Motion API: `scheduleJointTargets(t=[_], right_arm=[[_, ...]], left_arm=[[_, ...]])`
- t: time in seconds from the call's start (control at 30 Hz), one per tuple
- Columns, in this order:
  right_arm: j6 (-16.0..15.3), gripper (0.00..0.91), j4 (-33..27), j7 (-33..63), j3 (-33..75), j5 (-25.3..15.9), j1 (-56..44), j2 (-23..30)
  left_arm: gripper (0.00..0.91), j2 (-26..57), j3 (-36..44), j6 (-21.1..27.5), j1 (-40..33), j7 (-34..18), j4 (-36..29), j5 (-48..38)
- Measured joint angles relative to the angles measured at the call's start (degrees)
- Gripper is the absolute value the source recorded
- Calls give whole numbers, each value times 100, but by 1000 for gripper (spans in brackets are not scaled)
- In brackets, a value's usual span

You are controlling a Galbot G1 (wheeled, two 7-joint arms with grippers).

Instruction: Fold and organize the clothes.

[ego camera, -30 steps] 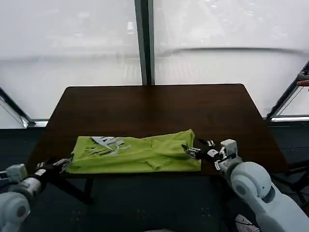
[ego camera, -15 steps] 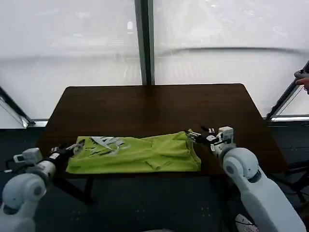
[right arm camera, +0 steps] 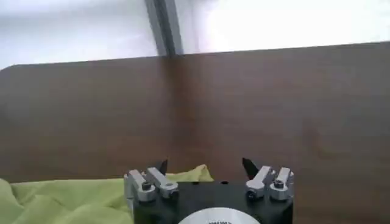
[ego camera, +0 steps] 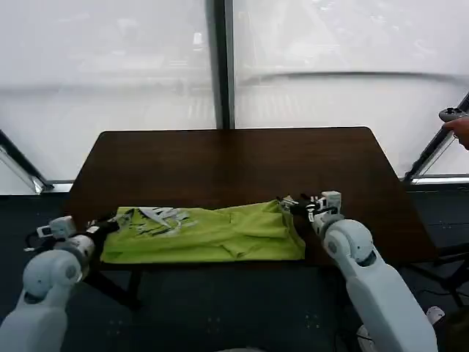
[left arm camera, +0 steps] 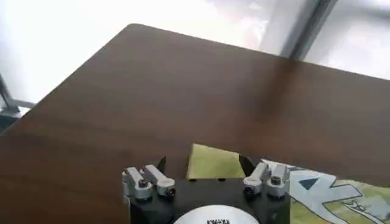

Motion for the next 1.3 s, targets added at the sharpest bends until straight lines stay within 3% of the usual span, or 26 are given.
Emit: scheduleJointTargets(t=[0.03, 0.07, 0.1, 0.17, 0.2, 0.37, 1.03, 1.07, 1.1, 1.3], right_arm=[[1, 595, -8, -1, -1, -1, 5, 9], [1, 488, -16, -2, -2, -2, 10, 15], [1, 439, -20, -2, -3, -2, 15, 19], [0, 146, -27, -5, -7, -2, 24, 25], [0, 59, -29, -5, -7, -1, 25, 25], [-1, 0, -31, -7, -7, 0, 22, 25], [331, 0, -64, 193, 149, -59, -105, 215], [332, 59, -65, 179, 150, -59, -110, 222], [332, 878, -64, 169, 150, -59, -111, 231], [651, 878, 0, -145, 182, -99, -175, 208]], left_arm=[[692, 8, 4, 0, -25, 0, 29, 0], [497, 15, 13, -1, -54, 0, 54, -9], [390, 21, 24, -1, -81, 0, 79, -15], [166, 23, 48, -3, -124, 0, 121, -21], [166, 22, 62, -3, -140, -1, 133, -22], [137, 8, 99, -6, -202, -5, 154, -34], [127, 42, -54, -90, -158, 4, 128, -96], [176, 49, -68, -93, -150, 4, 129, -102], [868, 57, -82, -99, -139, 5, 129, -110], [878, 39, -97, -261, -121, 6, 122, -92]])
